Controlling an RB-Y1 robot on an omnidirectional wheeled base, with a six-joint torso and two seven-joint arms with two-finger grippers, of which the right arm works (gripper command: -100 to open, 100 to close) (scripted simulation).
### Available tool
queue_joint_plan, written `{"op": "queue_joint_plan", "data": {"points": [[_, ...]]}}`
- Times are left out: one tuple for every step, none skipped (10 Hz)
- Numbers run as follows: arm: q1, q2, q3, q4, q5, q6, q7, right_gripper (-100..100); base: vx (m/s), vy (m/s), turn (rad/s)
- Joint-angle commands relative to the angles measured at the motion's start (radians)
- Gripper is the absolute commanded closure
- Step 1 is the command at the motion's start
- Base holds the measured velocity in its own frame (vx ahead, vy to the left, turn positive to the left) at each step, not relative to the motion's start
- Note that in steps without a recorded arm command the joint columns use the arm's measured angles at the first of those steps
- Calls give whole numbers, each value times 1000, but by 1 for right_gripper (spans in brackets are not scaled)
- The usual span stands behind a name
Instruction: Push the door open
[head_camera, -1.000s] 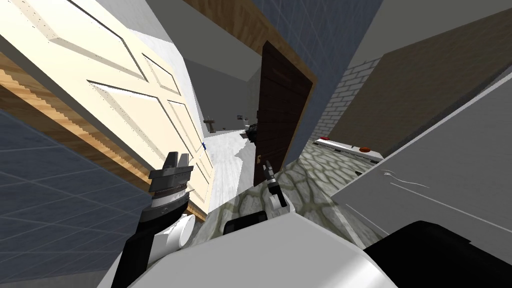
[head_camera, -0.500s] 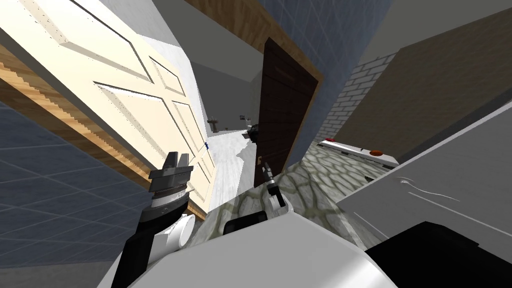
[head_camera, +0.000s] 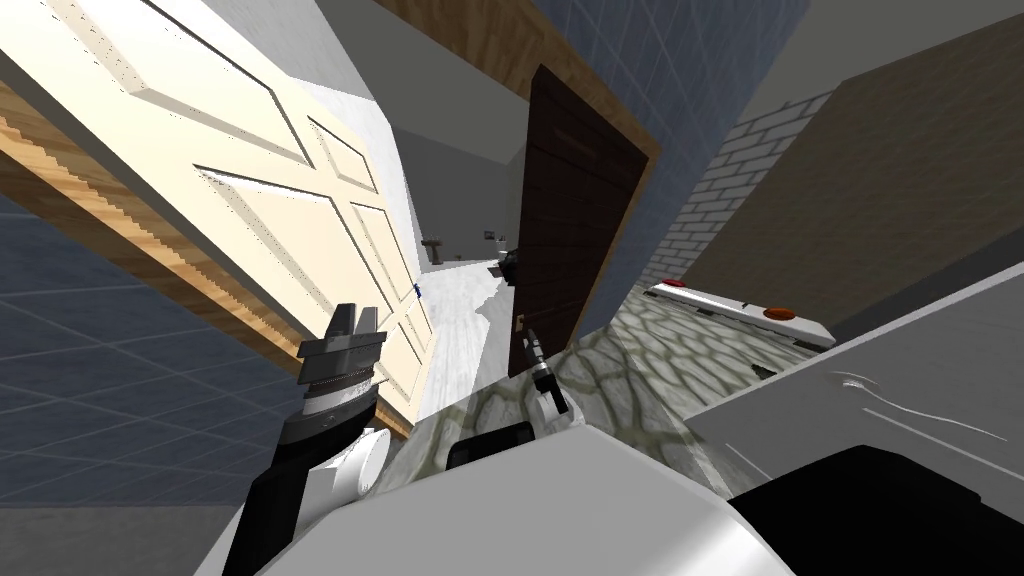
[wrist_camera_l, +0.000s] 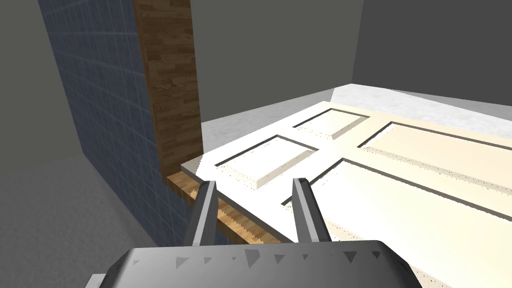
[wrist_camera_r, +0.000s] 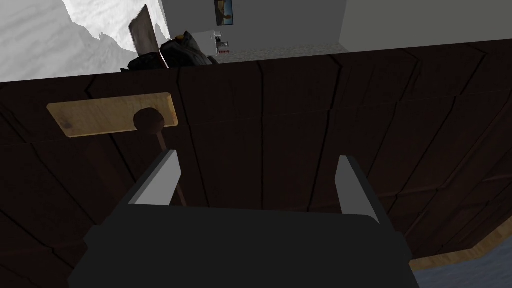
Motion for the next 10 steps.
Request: {"op": "queue_joint_plan", "data": {"points": [[-12, -7, 2, 34, -7, -6, -3, -100, 25, -54, 59], [-29, -12, 8, 71, -19, -17, -1, -100, 31, -67, 107], [-29, -12, 8, 84, -19, -17, -1, -100, 24, -56, 65], [-47, -18, 14, 126, -31, -29, 0, -100, 38, -67, 95], [-47, -18, 14, 133, -31, -29, 0, -100, 32, -62, 59], [-63, -22, 20, 164, -41, -39, 1, -100, 22, -66, 98], [-63, -22, 20, 177, -41, -39, 1, -100, 12, -57, 46], [-79, -27, 25, 222, -52, -49, 2, -100, 17, -62, 88], [-95, -31, 30, 254, -62, -59, 2, -100, 31, -87, 149], [-95, -31, 30, 264, -62, -59, 2, -100, 23, -75, 50]]}}
